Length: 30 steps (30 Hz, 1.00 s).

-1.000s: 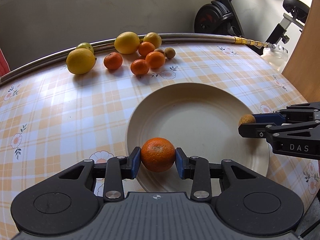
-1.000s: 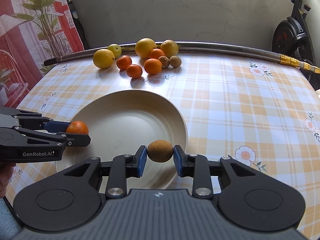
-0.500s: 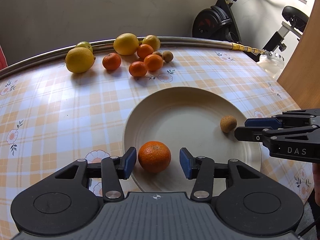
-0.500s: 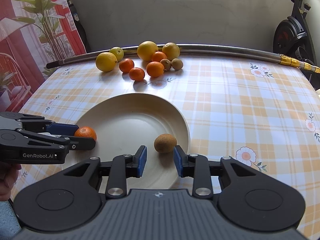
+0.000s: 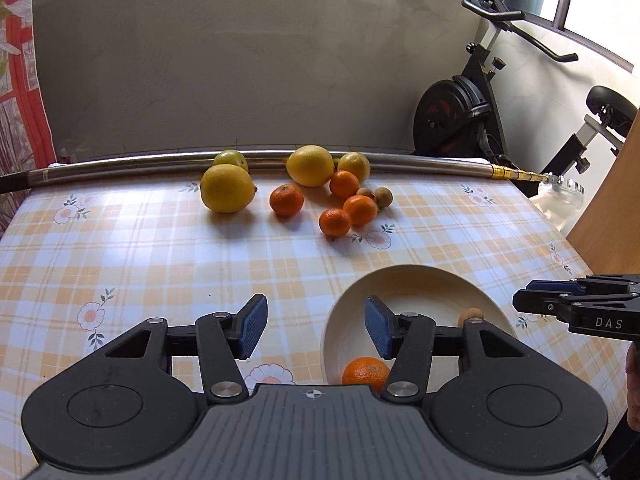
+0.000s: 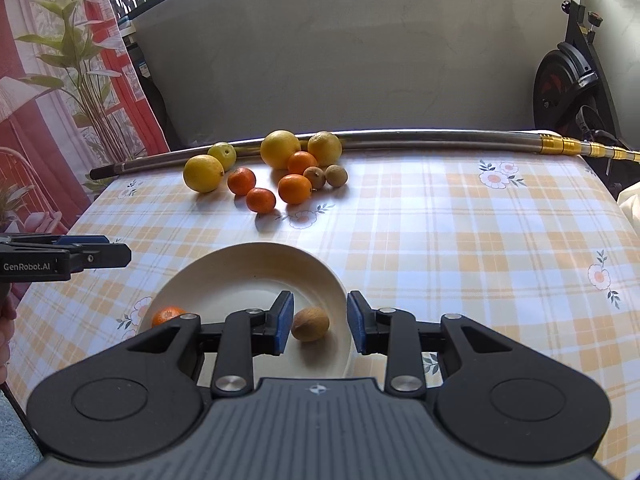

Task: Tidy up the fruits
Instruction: 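Withdraw both grippers from the plate toward the fruit cluster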

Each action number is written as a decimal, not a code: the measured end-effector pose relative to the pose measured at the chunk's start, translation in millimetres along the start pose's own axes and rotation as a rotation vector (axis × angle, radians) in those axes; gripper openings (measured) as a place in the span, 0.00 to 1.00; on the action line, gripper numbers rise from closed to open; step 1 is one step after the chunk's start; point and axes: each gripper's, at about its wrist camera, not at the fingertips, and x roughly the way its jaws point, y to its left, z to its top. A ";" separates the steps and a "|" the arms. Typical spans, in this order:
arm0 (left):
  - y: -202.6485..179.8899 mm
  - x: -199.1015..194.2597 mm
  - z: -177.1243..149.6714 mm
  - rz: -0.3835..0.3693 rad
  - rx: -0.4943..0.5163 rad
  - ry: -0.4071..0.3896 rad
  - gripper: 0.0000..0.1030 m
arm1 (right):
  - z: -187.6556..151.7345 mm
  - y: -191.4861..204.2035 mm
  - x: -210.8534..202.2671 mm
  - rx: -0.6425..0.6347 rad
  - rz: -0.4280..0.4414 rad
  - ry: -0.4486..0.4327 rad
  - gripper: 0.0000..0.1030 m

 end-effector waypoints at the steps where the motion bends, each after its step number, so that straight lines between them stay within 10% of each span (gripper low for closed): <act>1: 4.6 -3.4 4.2 -0.001 -0.003 -0.012 0.55 | 2.7 -2.0 -0.8 0.004 -0.003 -0.004 0.32; 30: 83.2 -5.1 76.9 0.137 -0.125 -0.099 0.63 | 73.3 -17.1 39.2 0.029 -0.011 -0.042 0.32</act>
